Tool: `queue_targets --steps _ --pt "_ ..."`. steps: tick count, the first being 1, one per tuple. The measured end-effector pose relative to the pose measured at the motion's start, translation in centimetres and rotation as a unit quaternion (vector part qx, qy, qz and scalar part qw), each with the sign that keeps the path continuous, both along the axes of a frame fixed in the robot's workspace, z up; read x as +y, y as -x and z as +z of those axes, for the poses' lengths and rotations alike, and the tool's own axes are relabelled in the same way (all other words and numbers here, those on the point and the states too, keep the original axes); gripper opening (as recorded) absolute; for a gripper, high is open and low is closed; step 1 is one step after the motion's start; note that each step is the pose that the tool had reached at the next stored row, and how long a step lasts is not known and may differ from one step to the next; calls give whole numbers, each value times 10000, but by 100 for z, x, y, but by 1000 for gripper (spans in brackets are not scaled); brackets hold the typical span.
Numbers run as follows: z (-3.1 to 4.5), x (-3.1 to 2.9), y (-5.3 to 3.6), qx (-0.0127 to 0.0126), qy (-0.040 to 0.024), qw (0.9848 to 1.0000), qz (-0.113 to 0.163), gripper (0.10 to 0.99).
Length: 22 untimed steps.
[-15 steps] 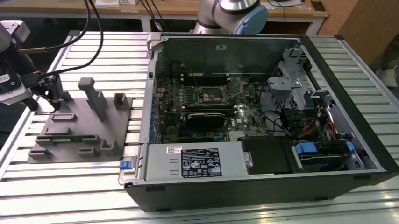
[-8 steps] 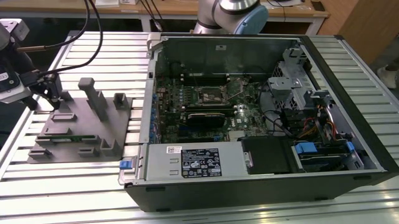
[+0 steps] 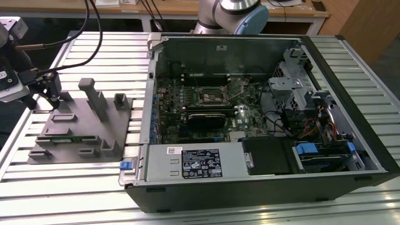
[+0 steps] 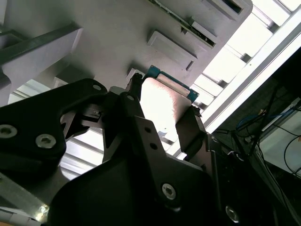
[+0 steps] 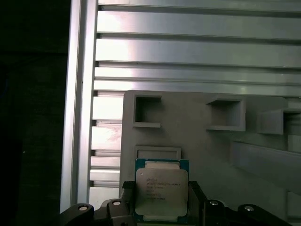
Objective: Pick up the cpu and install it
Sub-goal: 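Pick up the cpu and move it towards the insertion slot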
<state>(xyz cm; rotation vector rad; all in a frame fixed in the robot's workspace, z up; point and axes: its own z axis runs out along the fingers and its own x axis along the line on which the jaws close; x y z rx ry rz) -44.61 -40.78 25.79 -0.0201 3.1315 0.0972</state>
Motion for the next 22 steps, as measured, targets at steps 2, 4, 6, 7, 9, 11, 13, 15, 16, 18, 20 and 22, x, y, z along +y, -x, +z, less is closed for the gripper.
queue_targets --steps 2,4,6,7,9,11,13,15,16,18,20,22 --pt "8 0 0 1 -1 10000 0 545" --pt "16 0 0 1 -3 10000 0 545" --pt "23 0 0 1 -6 10000 0 545" --pt "32 0 0 2 -8 10000 0 545" --pt "43 0 0 3 -11 10000 0 545" --pt "53 0 0 2 -15 10000 0 545" --pt "65 0 0 3 -19 10000 0 545" --pt "76 0 0 2 -23 10000 0 545" --pt "80 0 0 2 -24 10000 0 545" --pt "91 0 0 3 -26 10000 0 545" --pt "102 0 0 3 -29 10000 0 545" --pt "112 0 0 2 -32 10000 0 545"
